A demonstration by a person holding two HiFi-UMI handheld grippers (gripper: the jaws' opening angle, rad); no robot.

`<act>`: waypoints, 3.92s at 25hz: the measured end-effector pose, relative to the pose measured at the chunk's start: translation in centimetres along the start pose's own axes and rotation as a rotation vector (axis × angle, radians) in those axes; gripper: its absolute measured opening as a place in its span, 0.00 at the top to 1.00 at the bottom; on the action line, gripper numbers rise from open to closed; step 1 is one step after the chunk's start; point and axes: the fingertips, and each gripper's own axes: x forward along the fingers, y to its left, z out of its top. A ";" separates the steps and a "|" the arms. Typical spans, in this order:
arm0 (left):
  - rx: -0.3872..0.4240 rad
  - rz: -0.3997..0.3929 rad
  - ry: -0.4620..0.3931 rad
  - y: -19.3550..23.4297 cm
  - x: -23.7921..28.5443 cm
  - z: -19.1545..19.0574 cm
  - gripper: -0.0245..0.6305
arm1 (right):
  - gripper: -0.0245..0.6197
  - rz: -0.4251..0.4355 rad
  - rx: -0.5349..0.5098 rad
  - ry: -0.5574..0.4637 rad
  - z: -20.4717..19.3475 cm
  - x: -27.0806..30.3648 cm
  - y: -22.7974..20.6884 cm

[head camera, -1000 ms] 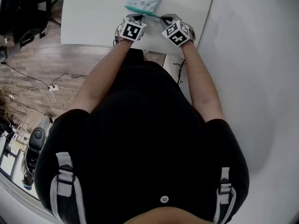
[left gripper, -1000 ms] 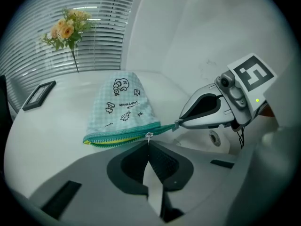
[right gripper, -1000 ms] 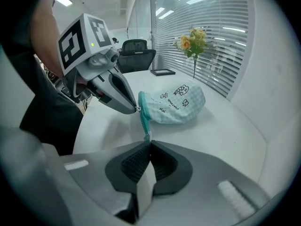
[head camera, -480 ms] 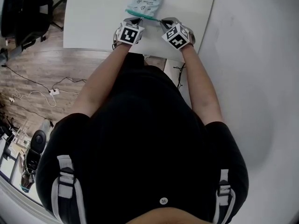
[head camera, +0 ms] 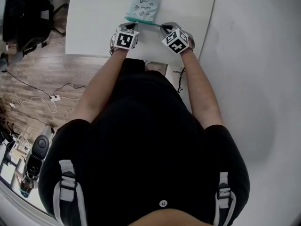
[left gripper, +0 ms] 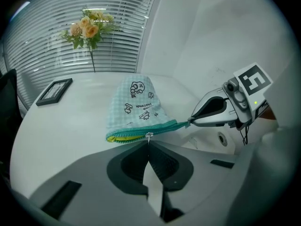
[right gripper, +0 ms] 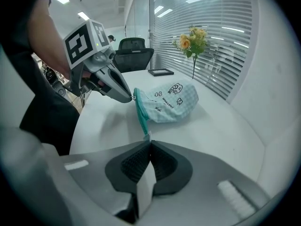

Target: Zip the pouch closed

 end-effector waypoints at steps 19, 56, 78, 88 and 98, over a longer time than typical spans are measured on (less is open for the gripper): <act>-0.044 0.084 0.010 5.2 -0.5 -0.7 0.95 | 0.95 0.009 -0.038 0.028 -0.4 0.9 -0.1; 0.221 -0.135 -0.735 -5.0 -24.6 12.6 0.94 | 0.89 -0.126 0.146 -0.744 17.7 -20.8 2.0; 0.298 -0.138 -0.906 -9.7 -30.8 16.5 0.95 | 0.95 -0.172 0.066 -0.910 22.2 -28.9 3.7; 0.297 -0.131 -0.918 -9.3 -31.0 16.4 0.95 | 0.95 -0.194 0.060 -0.917 22.3 -29.1 3.5; 0.311 -0.123 -0.946 -9.6 -32.5 17.0 0.95 | 0.95 -0.220 0.060 -0.936 22.8 -31.1 3.1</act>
